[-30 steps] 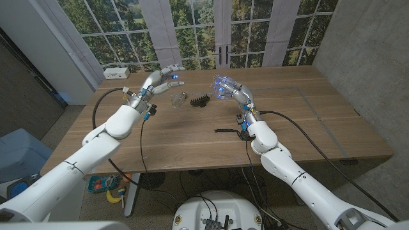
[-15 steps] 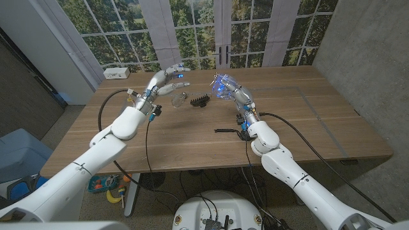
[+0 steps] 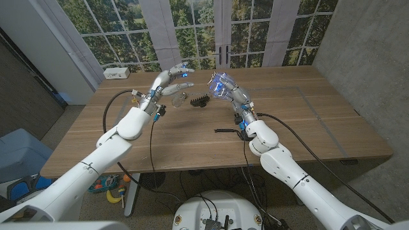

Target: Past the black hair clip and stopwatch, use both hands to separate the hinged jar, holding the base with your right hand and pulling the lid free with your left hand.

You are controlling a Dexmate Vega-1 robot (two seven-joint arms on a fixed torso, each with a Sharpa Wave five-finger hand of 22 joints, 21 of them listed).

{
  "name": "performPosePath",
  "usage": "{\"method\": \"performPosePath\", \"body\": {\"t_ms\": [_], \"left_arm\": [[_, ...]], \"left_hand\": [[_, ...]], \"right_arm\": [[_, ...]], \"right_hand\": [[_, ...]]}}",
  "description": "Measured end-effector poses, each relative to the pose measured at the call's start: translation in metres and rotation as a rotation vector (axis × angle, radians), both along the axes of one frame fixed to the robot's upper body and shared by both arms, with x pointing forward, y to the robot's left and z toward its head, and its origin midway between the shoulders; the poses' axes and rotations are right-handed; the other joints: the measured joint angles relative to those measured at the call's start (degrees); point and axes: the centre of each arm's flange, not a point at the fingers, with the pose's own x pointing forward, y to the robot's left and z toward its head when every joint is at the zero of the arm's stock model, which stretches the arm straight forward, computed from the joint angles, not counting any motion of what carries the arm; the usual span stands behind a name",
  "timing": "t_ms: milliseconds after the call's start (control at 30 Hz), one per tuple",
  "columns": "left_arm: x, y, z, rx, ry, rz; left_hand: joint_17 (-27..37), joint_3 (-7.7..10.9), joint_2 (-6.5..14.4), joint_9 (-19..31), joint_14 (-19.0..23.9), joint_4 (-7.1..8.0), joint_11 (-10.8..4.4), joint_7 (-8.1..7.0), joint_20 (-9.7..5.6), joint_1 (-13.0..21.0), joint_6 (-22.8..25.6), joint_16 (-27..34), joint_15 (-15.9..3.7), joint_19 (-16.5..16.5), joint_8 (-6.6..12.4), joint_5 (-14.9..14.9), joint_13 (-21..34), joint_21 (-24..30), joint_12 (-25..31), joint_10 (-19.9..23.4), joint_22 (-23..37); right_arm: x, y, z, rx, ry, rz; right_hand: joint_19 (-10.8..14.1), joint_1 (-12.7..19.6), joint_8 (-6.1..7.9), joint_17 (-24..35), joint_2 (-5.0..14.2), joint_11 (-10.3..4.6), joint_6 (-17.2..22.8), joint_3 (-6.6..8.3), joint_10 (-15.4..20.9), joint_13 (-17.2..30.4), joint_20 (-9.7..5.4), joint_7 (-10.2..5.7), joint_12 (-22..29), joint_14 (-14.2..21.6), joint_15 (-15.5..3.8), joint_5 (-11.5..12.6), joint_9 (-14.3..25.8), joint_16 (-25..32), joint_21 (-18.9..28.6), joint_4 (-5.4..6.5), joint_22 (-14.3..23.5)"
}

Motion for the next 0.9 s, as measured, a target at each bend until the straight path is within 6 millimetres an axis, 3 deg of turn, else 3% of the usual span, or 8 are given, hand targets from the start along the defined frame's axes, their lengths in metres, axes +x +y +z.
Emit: {"method": "performPosePath", "body": {"t_ms": [300, 900], "left_arm": [[0.005, -0.006, -0.001, 0.0, 0.001, -0.018], [0.016, -0.019, -0.002, -0.026, -0.002, -0.053]], "left_hand": [[0.0, -1.06, -0.49, 0.14, 0.31, 0.1, -0.32, 0.13, 0.02, 0.49, 1.54, 0.0, 0.3, 0.59, 0.44, -0.44, 0.0, -0.43, 0.0, 0.32, 0.0], [0.01, -2.85, -0.11, 0.41, 1.05, 0.32, -0.59, 1.86, -0.19, 2.37, 4.9, 0.0, 0.17, 1.44, 1.71, -0.44, 0.0, -1.2, 0.01, 2.45, -0.01]], "right_arm": [[0.0, 0.008, 0.004, 0.008, 0.013, 0.029], [0.0, 0.022, 0.012, 0.001, 0.02, 0.08]], "right_hand": [[0.0, 0.0, -0.24, 0.0, 0.0, 0.18, 0.0, 0.0, 0.18, 0.0, 0.0, 0.0, -0.09, 0.0, 0.0, 0.0, 0.04, 0.0, 0.67, 0.0, -0.26], [-0.01, 0.0, -0.53, 0.0, 0.0, 0.2, 0.3, 0.0, 0.2, 0.0, 0.02, 0.3, -0.46, 0.0, 0.0, 0.0, 0.1, 0.0, 1.84, 0.0, -0.81]]}}
